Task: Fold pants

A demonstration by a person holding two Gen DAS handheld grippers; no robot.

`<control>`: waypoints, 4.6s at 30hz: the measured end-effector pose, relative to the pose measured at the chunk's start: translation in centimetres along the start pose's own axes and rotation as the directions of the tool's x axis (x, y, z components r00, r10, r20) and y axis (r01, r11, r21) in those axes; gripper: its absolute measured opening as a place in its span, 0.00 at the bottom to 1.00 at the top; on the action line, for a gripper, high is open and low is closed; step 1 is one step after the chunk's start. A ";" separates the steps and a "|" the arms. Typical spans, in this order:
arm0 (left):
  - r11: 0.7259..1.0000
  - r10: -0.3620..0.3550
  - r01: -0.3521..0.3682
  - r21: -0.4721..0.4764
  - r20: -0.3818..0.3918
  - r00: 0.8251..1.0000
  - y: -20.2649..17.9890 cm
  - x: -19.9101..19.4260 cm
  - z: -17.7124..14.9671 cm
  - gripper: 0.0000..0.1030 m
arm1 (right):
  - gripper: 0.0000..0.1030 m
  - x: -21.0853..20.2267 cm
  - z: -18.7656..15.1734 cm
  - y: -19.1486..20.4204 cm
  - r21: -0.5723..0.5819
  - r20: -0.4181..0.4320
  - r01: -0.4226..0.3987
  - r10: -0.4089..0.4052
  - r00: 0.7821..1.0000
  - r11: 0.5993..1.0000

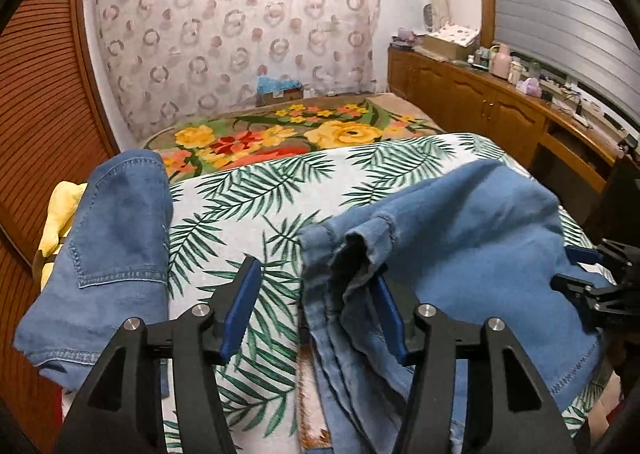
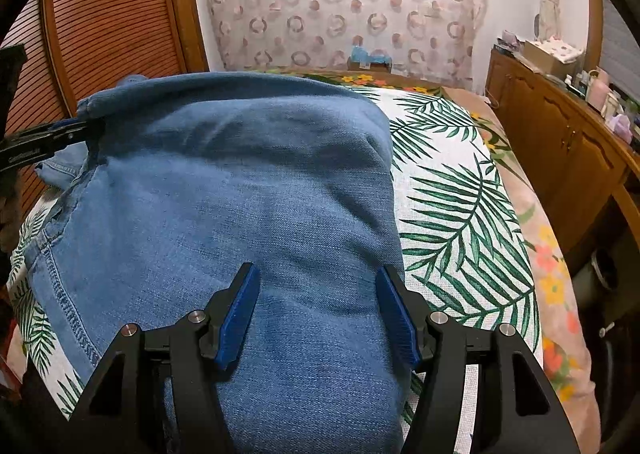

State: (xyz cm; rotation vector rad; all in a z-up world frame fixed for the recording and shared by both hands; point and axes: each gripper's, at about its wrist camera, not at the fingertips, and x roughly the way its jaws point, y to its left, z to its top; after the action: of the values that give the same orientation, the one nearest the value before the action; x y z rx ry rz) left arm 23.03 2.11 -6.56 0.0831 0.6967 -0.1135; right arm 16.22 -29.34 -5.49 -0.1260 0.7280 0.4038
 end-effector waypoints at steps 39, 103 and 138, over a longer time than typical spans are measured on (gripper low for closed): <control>0.963 -0.238 0.247 0.105 -0.086 0.967 -11.0 -2.8 -6.6 0.75 | 0.57 -4.2 -2.8 -2.2 0.130 -0.058 -0.108 0.116 0.992 0.986; 0.975 -0.040 0.067 -0.210 0.131 0.991 7.9 -13.4 -10.0 0.75 | 0.33 0.3 4.5 18.8 -0.226 -0.168 -0.488 0.460 0.872 0.843; 0.970 -0.219 0.209 -0.124 -0.078 0.973 2.4 -7.7 -13.6 0.09 | 0.55 12.6 12.9 13.5 -0.067 -0.029 -0.217 0.216 0.976 0.974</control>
State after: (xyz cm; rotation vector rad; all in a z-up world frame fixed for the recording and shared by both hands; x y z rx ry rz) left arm 8.84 6.63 -11.87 -0.0989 0.8007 -0.2777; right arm 27.27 -9.78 -3.94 -0.1168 0.7518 0.6376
